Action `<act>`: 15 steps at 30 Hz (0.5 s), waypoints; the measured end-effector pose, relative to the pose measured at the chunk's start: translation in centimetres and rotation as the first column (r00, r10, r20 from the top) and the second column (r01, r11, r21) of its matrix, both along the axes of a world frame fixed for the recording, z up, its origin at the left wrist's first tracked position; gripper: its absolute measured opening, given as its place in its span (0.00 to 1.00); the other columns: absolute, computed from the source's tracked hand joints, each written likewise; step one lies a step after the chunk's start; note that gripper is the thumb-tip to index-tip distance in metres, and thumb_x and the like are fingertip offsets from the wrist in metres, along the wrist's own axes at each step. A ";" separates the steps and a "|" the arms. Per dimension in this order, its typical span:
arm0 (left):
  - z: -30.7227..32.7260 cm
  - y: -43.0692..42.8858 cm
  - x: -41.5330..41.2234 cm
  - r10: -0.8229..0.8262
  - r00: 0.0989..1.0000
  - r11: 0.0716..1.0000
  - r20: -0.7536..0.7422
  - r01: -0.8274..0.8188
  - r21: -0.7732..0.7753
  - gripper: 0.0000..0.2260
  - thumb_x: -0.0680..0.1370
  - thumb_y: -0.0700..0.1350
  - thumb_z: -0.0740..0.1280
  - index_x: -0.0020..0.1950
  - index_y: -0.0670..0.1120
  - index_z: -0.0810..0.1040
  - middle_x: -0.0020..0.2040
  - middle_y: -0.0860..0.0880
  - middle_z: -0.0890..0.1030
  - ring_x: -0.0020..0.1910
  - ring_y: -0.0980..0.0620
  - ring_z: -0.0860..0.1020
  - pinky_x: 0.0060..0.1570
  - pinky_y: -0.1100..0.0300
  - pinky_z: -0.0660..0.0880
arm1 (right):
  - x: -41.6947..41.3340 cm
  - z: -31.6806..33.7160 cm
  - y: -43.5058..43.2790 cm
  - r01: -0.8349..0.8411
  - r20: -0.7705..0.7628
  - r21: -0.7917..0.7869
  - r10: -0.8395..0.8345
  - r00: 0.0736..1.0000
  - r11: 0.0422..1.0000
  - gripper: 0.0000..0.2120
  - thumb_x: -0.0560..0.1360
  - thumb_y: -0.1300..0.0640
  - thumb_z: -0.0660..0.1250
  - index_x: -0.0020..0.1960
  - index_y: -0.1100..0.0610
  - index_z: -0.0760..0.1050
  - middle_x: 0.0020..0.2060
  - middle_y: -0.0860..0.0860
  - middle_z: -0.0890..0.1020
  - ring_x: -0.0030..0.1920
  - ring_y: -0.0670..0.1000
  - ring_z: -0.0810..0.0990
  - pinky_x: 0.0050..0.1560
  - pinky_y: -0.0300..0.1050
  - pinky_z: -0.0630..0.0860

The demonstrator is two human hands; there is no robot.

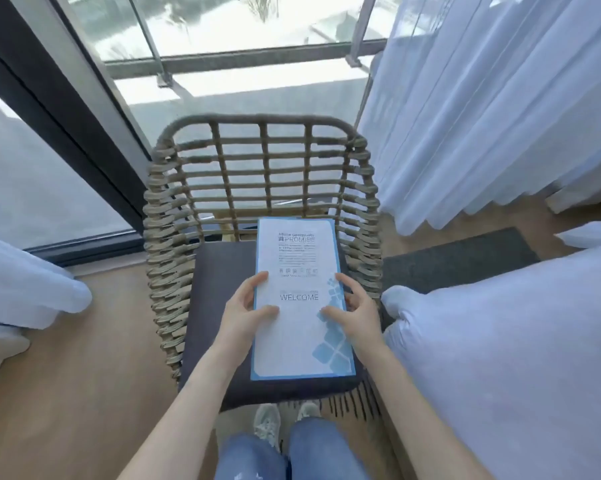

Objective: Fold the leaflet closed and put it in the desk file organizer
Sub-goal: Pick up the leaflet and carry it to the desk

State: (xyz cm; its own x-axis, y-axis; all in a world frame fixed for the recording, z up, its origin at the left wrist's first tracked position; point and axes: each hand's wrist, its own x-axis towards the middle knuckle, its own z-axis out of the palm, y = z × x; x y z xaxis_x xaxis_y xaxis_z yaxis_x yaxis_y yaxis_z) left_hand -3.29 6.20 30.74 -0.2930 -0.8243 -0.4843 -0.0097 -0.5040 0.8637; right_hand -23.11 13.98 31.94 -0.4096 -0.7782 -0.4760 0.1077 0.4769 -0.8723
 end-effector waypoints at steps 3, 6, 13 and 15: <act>6.0 0.1 -0.3 0.008 0.999 0.997 -0.036 -0.010 -0.079 0.28 0.68 0.30 0.71 0.64 0.51 0.77 0.59 0.51 0.82 0.55 0.53 0.82 0.46 0.58 0.80 | -0.6 6.5 -0.2 -0.009 0.003 -0.083 0.009 1.000 0.997 0.32 0.67 0.72 0.73 0.67 0.52 0.74 0.48 0.53 0.85 0.42 0.48 0.85 0.40 0.41 0.82; 12.3 0.1 0.0 -0.002 0.997 0.989 -0.072 -0.008 -0.147 0.28 0.71 0.27 0.69 0.67 0.49 0.75 0.62 0.49 0.80 0.57 0.53 0.81 0.49 0.57 0.80 | -0.6 13.2 -0.3 -0.011 0.024 -0.181 0.015 1.000 0.983 0.31 0.68 0.72 0.73 0.67 0.51 0.75 0.49 0.53 0.86 0.44 0.52 0.86 0.43 0.44 0.83; 25.5 -1.6 -0.1 0.018 0.982 0.932 -0.189 -0.084 -0.351 0.30 0.65 0.35 0.71 0.67 0.50 0.75 0.61 0.49 0.81 0.57 0.47 0.82 0.48 0.52 0.81 | -0.5 25.3 -1.6 -0.061 -0.044 -0.446 0.047 0.998 0.893 0.31 0.67 0.68 0.75 0.64 0.44 0.76 0.46 0.48 0.87 0.47 0.49 0.86 0.42 0.42 0.83; 29.0 -2.1 -0.4 0.027 0.977 0.906 -0.213 -0.114 -0.407 0.30 0.64 0.35 0.71 0.66 0.51 0.76 0.59 0.51 0.82 0.54 0.49 0.82 0.46 0.54 0.81 | -0.5 28.6 -2.3 -0.060 -0.049 -0.509 0.041 0.998 0.859 0.31 0.65 0.66 0.75 0.62 0.42 0.77 0.47 0.49 0.87 0.46 0.50 0.86 0.42 0.44 0.83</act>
State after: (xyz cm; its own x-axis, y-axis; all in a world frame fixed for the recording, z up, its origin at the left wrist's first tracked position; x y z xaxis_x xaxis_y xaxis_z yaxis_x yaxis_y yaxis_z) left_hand -3.71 4.08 59.70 -0.2807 -0.9593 -0.0320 0.2055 -0.0926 0.9743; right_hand -23.64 11.67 60.56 -0.3716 -0.9284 0.0072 0.0607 -0.0320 -0.9976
